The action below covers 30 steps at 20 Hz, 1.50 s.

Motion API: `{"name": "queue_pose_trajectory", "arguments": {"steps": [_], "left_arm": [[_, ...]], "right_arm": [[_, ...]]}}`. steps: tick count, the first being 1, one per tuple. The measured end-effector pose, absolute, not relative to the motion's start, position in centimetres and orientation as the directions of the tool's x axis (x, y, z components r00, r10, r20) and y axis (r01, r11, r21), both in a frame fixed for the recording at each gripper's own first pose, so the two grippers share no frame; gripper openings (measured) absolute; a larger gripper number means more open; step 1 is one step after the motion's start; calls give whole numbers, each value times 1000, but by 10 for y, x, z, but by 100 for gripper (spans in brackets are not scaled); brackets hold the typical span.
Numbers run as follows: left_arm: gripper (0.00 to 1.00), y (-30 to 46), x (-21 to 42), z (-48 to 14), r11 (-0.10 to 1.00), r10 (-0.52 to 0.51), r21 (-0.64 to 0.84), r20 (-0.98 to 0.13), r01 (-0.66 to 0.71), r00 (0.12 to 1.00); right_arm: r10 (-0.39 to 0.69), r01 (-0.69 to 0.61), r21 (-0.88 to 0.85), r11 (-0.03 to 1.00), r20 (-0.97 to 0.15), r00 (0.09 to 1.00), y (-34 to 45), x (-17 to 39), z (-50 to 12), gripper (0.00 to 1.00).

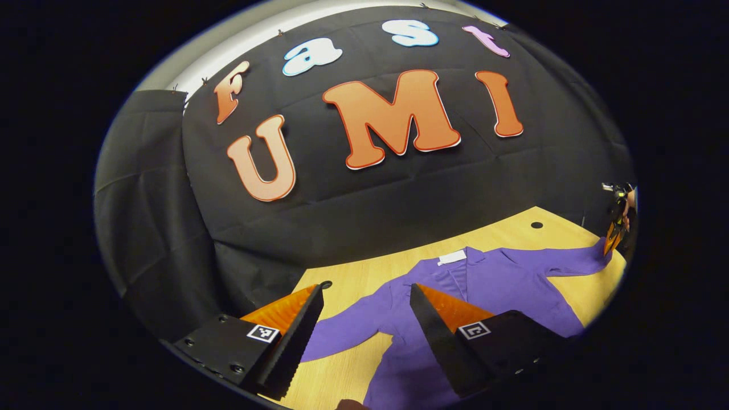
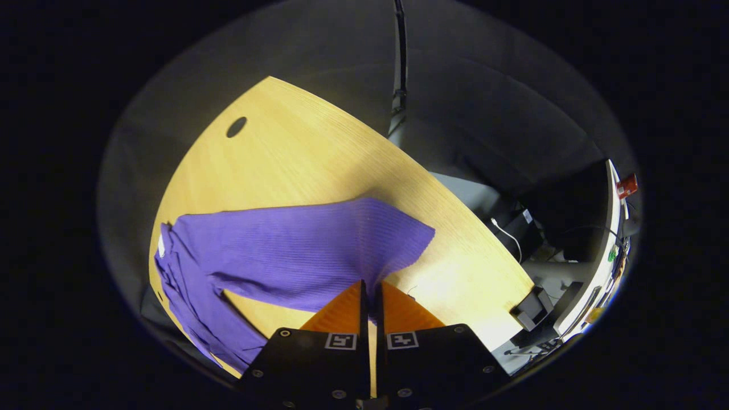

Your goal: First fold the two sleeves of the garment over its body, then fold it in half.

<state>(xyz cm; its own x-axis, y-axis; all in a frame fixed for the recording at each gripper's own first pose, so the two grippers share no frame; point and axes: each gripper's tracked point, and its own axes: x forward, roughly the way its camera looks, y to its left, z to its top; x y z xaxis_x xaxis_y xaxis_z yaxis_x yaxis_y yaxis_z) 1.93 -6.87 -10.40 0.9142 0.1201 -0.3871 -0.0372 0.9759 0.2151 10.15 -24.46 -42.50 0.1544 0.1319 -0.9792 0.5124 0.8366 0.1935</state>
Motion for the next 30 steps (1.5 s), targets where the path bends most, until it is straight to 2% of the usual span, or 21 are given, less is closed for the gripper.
{"name": "queue_pose_trajectory", "arguments": {"steps": [8,13,23,28,30], "left_arm": [[98,-55,25,-103,984,84,177,-360,-20,929],[98,-22,13,-109,985,124,155,-366,-71,922],[98,79,-30,-118,949,310,175,-363,-263,879],[98,104,-40,-117,931,363,184,-356,-316,861],[98,109,-42,-115,928,370,186,-348,-324,861]], "right_arm": [[203,351,311,883,-928,312,-169,139,-327,5],[271,187,358,915,-887,374,-93,170,-275,5],[388,-121,369,922,-857,339,65,198,-225,4],[465,-271,397,877,-843,270,138,178,-218,5],[482,-291,410,864,-840,248,162,172,-223,4]]}}
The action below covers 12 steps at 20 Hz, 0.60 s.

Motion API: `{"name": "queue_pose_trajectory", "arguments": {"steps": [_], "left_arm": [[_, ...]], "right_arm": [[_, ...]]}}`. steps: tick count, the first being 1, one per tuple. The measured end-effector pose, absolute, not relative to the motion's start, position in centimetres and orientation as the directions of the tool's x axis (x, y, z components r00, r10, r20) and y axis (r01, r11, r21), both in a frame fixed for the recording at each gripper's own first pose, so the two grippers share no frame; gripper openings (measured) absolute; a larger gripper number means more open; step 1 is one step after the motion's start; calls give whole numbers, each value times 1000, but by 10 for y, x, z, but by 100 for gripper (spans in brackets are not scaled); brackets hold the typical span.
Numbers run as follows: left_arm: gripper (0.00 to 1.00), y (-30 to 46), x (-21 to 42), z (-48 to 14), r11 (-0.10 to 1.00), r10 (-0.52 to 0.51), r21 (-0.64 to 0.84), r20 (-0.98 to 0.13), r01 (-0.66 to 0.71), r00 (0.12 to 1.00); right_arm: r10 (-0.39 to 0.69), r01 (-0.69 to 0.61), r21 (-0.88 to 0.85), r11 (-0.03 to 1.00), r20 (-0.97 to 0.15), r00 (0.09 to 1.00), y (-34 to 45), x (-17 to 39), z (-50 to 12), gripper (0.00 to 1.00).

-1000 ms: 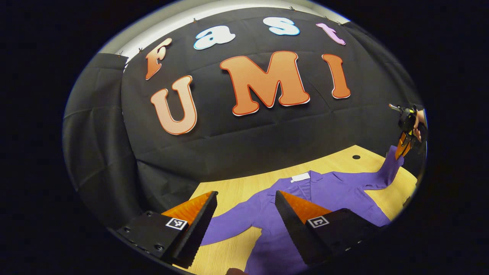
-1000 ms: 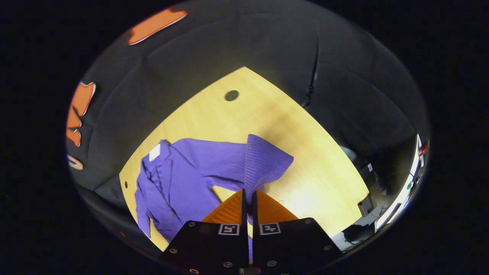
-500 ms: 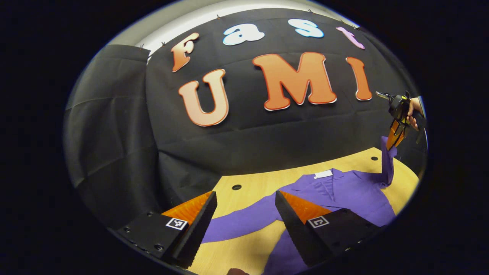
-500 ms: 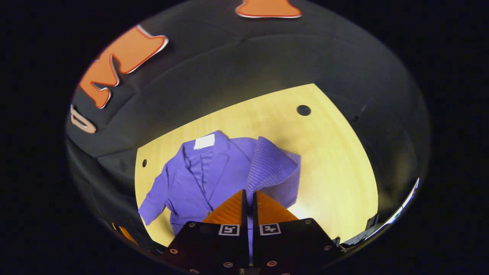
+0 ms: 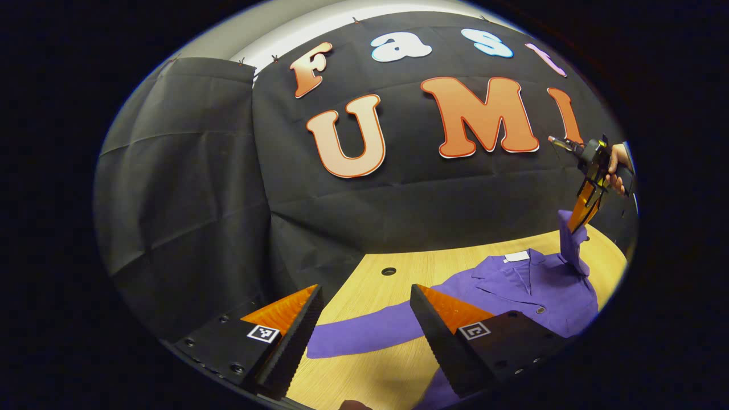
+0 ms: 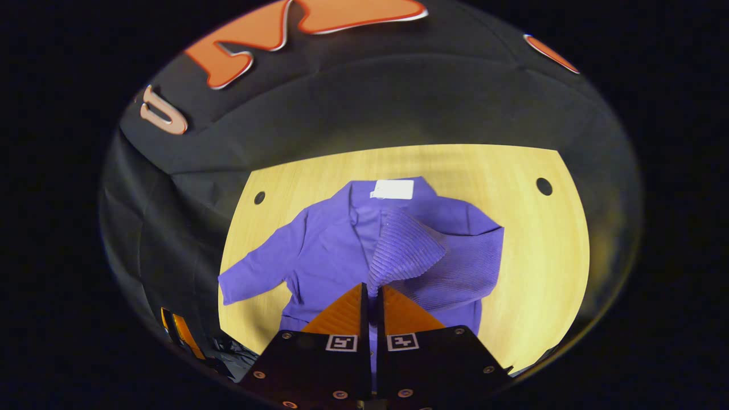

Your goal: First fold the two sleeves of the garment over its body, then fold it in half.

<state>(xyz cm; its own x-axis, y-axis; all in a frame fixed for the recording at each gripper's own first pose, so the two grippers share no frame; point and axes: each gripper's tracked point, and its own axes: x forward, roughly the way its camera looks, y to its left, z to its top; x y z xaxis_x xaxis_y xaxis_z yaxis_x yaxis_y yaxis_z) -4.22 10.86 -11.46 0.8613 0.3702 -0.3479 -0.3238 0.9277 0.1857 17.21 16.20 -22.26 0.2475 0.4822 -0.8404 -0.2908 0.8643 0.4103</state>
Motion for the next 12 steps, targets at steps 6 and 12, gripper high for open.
{"name": "queue_pose_trajectory", "arguments": {"steps": [6,12], "left_arm": [[98,128,-50,-120,918,396,147,-368,-368,841],[98,150,-43,-123,907,420,146,-374,-394,827]], "right_arm": [[561,-313,488,814,-800,213,223,157,-222,5],[682,-347,596,725,-692,238,256,147,-190,27]]}}
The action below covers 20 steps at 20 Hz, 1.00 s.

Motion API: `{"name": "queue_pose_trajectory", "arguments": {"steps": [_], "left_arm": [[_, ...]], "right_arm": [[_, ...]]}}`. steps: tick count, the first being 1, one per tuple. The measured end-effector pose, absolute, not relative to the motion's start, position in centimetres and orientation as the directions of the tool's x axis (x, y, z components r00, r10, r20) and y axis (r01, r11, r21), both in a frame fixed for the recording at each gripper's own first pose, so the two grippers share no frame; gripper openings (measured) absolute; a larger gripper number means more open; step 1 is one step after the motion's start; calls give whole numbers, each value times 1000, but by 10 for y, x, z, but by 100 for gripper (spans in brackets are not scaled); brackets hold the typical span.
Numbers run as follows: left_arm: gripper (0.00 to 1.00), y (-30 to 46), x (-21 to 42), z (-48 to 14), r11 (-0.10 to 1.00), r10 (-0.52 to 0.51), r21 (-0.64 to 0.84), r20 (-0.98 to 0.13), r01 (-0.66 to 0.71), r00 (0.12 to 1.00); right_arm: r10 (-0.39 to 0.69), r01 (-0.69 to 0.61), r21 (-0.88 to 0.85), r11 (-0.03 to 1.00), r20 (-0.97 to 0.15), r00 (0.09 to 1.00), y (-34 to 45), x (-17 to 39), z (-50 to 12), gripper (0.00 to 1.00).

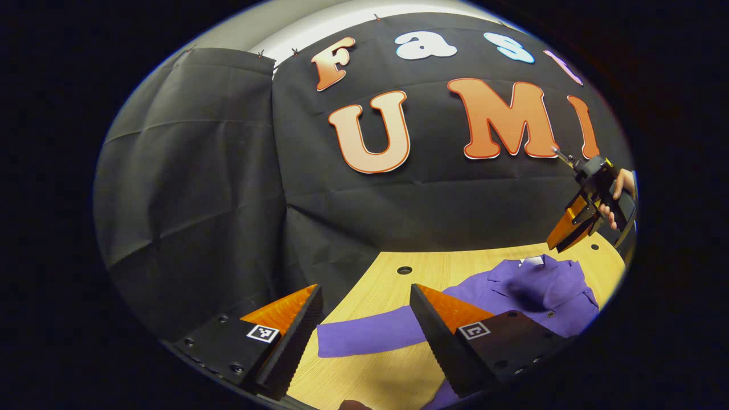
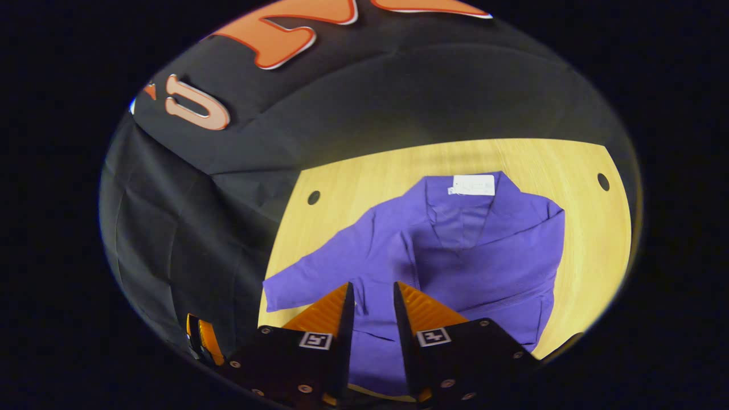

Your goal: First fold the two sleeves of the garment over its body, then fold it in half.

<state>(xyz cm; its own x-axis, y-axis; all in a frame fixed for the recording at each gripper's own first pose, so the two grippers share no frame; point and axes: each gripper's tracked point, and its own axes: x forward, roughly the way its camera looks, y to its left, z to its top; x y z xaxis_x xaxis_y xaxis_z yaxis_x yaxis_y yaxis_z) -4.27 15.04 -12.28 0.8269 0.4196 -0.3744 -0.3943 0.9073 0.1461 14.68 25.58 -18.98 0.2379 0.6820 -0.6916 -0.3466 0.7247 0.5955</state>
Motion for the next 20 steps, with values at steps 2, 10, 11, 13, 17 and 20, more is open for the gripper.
{"name": "queue_pose_trajectory", "arguments": {"steps": [2,10,11,13,17,20], "left_arm": [[98,156,-36,-126,909,413,122,-393,-398,822],[98,216,-13,-182,887,375,-1,-582,-461,721],[98,225,-13,-201,880,363,-11,-629,-475,687],[98,238,-19,-240,861,321,-40,-730,-507,603],[99,258,-25,-304,814,220,-98,-859,-572,461],[98,259,-28,-346,817,154,-80,-924,-571,350]], "right_arm": [[691,-372,587,719,-658,297,244,152,-173,47],[579,-366,458,810,-526,623,155,180,-114,96],[561,-356,446,821,-517,647,144,179,-111,96],[524,-341,414,844,-497,691,123,176,-108,96],[452,-337,315,887,-448,772,92,166,-90,96],[419,-322,283,904,-422,804,79,152,-79,96]]}}
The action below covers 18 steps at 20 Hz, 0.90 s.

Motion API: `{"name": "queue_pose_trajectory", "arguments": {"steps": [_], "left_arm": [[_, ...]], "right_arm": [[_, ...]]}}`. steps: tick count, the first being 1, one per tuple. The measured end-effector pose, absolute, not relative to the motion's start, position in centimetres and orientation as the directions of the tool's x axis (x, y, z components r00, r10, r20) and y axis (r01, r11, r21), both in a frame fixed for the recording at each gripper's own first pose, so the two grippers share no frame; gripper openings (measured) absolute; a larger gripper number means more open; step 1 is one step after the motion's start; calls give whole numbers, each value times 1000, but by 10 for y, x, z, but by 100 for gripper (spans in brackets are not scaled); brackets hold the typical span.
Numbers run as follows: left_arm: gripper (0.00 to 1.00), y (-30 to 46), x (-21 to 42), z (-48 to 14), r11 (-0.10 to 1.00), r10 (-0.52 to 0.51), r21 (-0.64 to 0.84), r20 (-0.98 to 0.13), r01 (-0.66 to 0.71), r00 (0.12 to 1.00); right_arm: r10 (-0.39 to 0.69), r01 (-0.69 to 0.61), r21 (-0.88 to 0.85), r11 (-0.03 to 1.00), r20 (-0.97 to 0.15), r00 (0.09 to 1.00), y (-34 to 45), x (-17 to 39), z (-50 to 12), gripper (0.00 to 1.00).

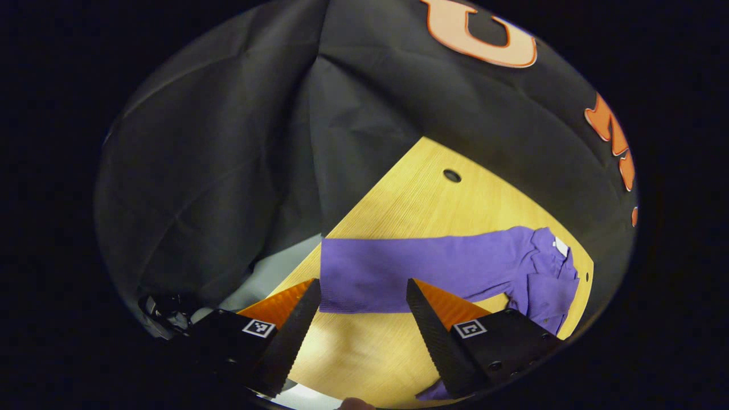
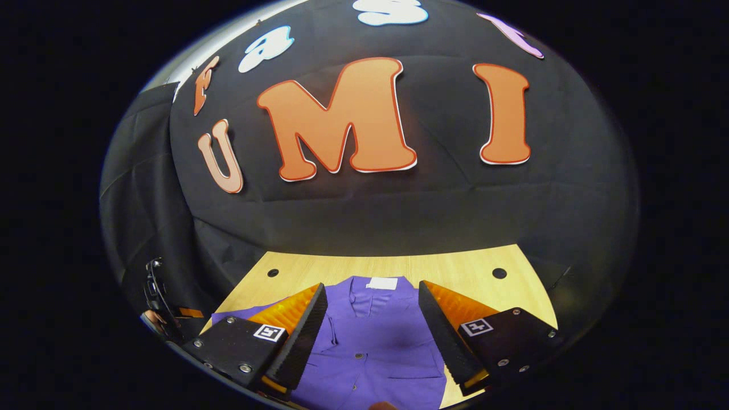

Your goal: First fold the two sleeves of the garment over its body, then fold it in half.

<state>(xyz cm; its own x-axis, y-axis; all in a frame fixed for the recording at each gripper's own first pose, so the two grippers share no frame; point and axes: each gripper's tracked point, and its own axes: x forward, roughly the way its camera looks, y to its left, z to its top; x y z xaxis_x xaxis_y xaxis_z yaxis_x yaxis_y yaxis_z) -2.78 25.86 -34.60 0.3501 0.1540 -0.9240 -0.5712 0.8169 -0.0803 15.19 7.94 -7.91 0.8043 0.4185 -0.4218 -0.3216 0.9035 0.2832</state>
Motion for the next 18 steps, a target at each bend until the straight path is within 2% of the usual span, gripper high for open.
{"name": "queue_pose_trajectory", "arguments": {"steps": [4,8,10,12,14,16,17,18], "left_arm": [[98,246,-27,-391,828,47,-86,-974,-554,221],[98,239,-24,-429,835,-24,-93,-991,-543,133],[97,243,-23,-448,843,-79,-120,-992,-524,101],[95,254,-25,-465,844,-68,-69,-997,-532,20],[85,262,-17,-471,853,-55,-61,-998,-519,28],[73,268,-17,-467,856,-19,-4,-1000,-516,-24],[64,266,-18,-469,860,-18,6,-999,-510,-43],[63,265,-15,-468,863,-16,7,-999,-505,-41]], "right_arm": [[386,-300,261,918,-409,827,71,135,-74,96],[363,-285,243,927,-404,840,70,115,-73,96],[358,-266,259,928,-435,826,75,107,-87,95],[341,-233,270,934,-482,807,75,98,-100,96],[339,-229,271,935,-492,802,79,95,-102,96],[335,-222,273,936,-499,799,81,94,-103,96],[339,-221,281,934,-498,798,83,94,-102,96],[343,-222,288,931,-494,799,83,95,-101,96]]}}
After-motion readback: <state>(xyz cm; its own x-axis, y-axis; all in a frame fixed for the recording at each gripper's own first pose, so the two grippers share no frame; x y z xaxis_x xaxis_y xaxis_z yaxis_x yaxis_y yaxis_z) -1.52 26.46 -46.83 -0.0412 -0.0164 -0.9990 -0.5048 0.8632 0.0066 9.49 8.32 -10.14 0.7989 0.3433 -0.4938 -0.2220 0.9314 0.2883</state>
